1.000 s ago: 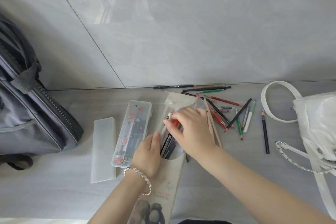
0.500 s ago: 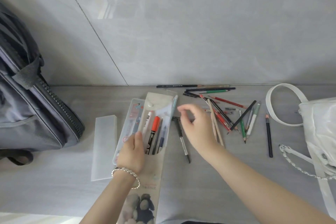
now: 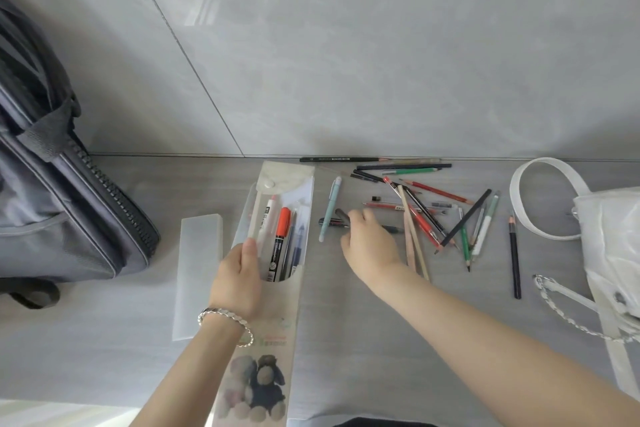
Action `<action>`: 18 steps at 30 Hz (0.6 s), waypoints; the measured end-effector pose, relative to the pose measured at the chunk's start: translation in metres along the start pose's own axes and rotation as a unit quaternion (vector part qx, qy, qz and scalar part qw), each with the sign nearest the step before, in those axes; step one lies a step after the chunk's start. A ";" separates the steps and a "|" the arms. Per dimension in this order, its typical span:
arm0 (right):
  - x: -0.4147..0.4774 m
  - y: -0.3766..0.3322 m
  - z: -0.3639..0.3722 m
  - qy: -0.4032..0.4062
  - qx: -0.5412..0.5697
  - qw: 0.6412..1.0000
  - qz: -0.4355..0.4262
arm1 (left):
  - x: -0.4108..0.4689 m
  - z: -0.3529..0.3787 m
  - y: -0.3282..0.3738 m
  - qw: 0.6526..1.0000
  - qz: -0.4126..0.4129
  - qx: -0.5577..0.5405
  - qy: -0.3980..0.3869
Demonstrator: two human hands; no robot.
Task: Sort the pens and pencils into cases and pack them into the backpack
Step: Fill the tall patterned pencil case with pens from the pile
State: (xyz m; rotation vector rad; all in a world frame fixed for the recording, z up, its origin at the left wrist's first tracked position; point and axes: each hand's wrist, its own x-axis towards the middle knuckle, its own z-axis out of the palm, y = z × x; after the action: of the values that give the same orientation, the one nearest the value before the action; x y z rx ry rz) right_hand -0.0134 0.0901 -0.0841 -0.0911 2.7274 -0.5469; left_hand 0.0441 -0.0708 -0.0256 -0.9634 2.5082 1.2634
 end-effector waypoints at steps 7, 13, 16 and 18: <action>0.024 0.007 -0.016 -0.074 -0.110 0.987 -0.092 | -0.003 0.007 -0.003 0.999 0.002 0.023 -0.024; 0.014 0.001 -0.044 -0.197 -0.139 0.969 -0.047 | 0.002 0.007 -0.006 0.999 0.001 0.033 -0.038; 0.001 0.006 -0.069 -0.216 -0.029 0.976 0.008 | 0.004 0.008 -0.008 0.998 0.000 0.037 -0.045; -0.010 0.006 -0.087 -0.162 0.117 0.980 0.014 | 0.002 0.010 -0.007 0.998 -0.003 0.040 -0.050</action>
State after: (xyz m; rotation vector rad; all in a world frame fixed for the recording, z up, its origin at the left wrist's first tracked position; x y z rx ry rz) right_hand -0.0352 0.1286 -0.0084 -0.0756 2.3288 -0.7668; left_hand 0.0457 -0.0669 -0.0377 -0.8666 2.4580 1.1697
